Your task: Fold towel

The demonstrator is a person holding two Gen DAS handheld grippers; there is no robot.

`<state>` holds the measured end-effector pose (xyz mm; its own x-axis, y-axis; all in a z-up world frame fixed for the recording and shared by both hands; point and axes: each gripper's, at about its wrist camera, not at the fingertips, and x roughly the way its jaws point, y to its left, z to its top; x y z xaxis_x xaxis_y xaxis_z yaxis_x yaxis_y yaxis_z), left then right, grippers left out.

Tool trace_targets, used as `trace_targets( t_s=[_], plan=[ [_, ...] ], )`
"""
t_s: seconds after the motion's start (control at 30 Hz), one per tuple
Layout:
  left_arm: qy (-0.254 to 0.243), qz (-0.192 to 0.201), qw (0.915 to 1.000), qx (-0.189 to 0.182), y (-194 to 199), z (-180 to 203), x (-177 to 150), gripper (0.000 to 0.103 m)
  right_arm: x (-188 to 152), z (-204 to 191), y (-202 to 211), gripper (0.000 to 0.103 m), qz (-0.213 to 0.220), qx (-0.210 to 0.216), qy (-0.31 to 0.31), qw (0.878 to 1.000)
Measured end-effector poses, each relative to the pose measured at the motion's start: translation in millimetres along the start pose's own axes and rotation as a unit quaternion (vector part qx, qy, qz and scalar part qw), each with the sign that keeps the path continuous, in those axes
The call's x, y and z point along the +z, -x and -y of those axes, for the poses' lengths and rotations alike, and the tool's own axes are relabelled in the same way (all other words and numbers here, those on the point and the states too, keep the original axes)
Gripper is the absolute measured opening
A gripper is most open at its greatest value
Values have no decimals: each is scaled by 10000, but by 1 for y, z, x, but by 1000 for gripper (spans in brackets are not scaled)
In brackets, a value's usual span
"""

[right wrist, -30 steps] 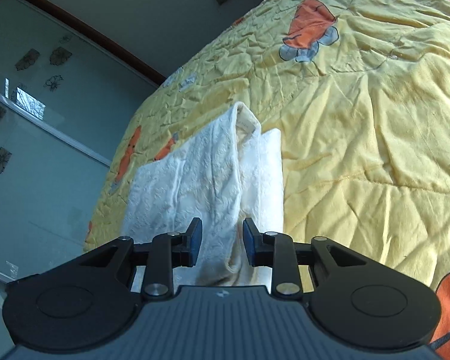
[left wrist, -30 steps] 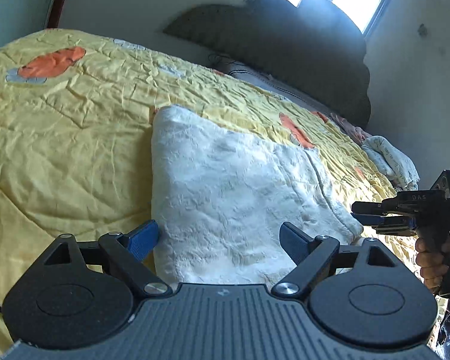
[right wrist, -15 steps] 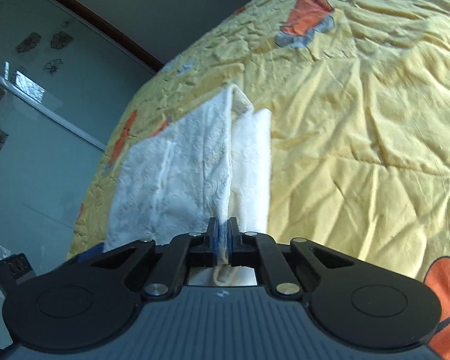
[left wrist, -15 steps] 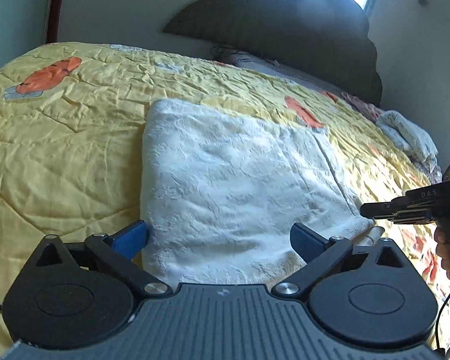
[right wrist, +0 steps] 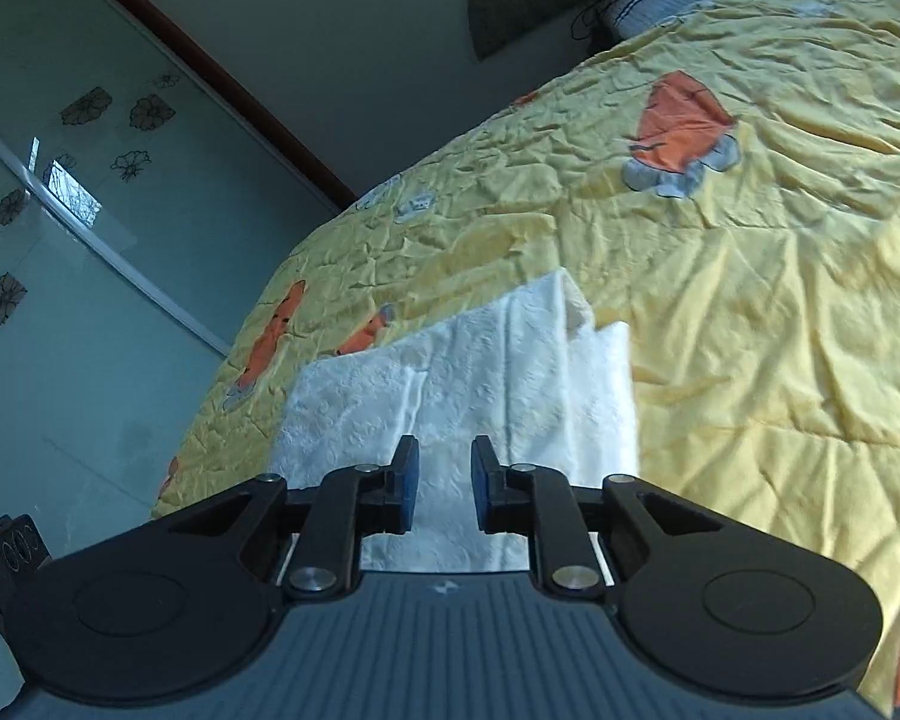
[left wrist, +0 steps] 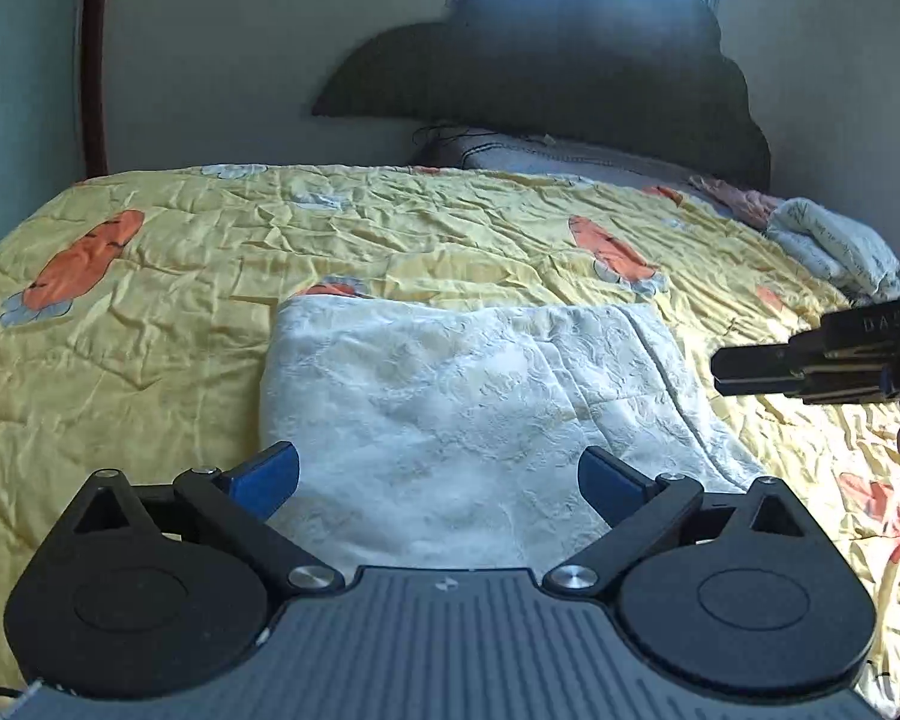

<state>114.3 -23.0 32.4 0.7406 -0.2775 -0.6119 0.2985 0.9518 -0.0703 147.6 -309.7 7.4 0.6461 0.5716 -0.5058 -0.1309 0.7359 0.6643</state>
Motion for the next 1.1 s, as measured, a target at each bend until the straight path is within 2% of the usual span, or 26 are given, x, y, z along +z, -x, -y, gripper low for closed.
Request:
trace_targets(
  t_s=[0.07,0.1,0.2,0.37,0.43,0.53,0.6,0.63,0.67,0.7,0.73,0.8,0.83,0.9,1.0,1.03,1.07,1.1],
  plan=[
    [-148,-359,9991,177,-27,12,1,97,5,-6,-22,27,-47,-151,13,9999],
    [-239,-461,9984,234,-37,16,-2,100,5,-6,-35,27,-145,-205,-3,9997],
    [-384,-426,9979,287,-47,20,-14,102,-1,3,-59,26,-478,-433,96,9979],
    [-367,-368,9984,213,-48,15,-20,101,-12,27,-50,24,-375,-33,-84,9993],
    [-382,-307,9986,213,-50,16,-21,101,-13,21,-43,24,-306,-153,-38,9994],
    [-372,-252,9988,196,-48,15,-22,101,-24,-1,-20,26,9,-626,201,9978],
    [-350,-213,9990,196,-45,15,-22,102,-37,-13,-5,27,146,-463,369,9981],
    [-328,-199,9991,201,-44,15,-23,102,-45,-15,-4,30,73,-436,391,9983],
    [-326,-189,9991,210,-43,16,-24,102,-52,-13,-10,35,-83,-606,419,9973],
    [-338,-175,9991,205,-42,16,-24,102,-60,-7,-15,34,-104,-621,510,9967],
    [-353,-179,9990,210,-43,16,-24,102,-64,-1,-13,35,88,-453,515,9976],
    [-340,-216,9990,180,-41,15,-23,102,-61,11,-10,34,140,-220,56,9996],
    [-295,-245,9991,176,-38,13,-22,101,-57,11,-4,34,121,-258,-154,9995],
    [-159,-252,9995,136,-25,6,-22,98,-55,-1,8,36,255,-520,-66,9983],
    [250,-120,9996,-93,4,-16,-31,99,-62,-22,32,42,520,-527,512,9959],
    [488,-107,9987,-132,13,-26,-37,100,-66,-26,32,56,504,-576,698,9946],
    [633,-133,9978,-146,17,-32,-41,100,-70,-26,28,76,426,-731,830,9929],
    [757,-200,9968,-157,21,-37,-46,98,-74,-20,16,83,165,-1025,948,9901]
  ],
)
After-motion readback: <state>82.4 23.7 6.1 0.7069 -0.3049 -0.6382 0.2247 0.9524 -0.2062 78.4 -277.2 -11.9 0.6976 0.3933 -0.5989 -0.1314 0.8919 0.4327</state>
